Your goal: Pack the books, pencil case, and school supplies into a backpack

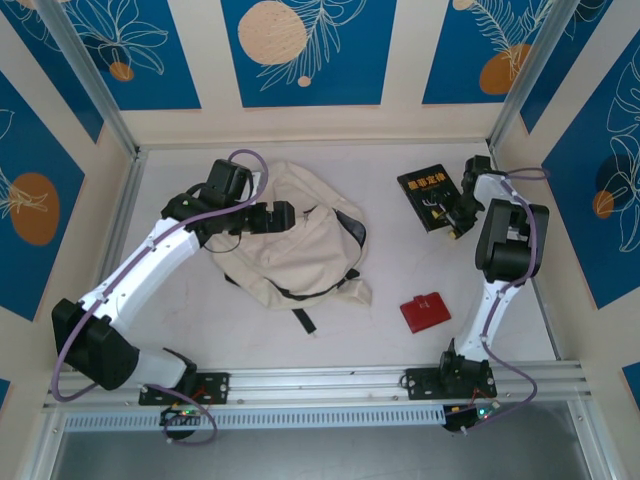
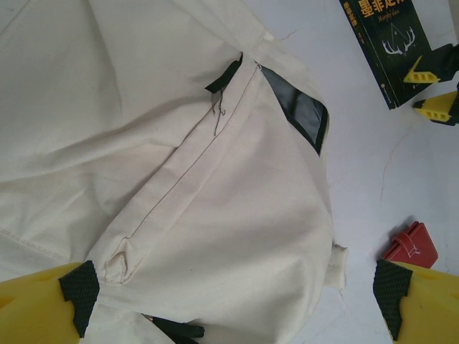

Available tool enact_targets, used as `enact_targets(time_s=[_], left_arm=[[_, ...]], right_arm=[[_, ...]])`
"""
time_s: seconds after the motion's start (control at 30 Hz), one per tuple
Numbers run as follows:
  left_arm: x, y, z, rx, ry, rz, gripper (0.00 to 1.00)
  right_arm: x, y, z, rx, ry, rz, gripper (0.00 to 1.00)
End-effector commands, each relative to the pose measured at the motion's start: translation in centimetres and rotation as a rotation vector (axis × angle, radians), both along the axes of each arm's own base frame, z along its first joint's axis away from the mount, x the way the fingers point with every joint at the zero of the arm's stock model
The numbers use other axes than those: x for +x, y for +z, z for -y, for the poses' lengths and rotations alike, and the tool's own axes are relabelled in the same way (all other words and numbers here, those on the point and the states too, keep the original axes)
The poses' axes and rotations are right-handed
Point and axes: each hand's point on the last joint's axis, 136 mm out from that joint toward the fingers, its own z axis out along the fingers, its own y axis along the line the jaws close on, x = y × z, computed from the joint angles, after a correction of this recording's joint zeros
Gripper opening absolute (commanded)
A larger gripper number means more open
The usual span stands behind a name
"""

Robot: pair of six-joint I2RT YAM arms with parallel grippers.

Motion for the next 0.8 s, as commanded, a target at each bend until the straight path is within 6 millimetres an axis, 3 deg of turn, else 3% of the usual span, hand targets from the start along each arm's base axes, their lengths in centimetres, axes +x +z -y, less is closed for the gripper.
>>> enact_targets(time_s=[0.0, 0.17, 0.33, 0.57, 0.77], left_arm=[[0.5, 1.0, 0.5, -0.044, 0.0, 0.009, 1.0], [0.9, 1.0, 1.9, -0.07, -0.026, -0.012, 1.0], [1.2, 0.9, 3.5, -0.082, -0.052, -0.022, 1.0], [1.2, 0.0, 5.8, -0.094, -0.086, -0.053, 1.0], [1.2, -0.6, 9.1, -0.116, -0.13, -0.068, 1.0]], right_arm=[[-0.6, 0.0, -1.3, 0.056, -0.005, -0.037, 0.52], [-1.5, -0.6, -2.6, 0.071, -0.014, -0.067, 0.43], [-2.9, -1.4, -3.9, 0.089, -0.029, -0.095, 0.28], [-5.7, -1.5, -6.2, 0.105, -0.012, -0.128, 0.2], [-8.9, -1.5, -8.0, 0.138, 0.001, -0.137, 0.17]])
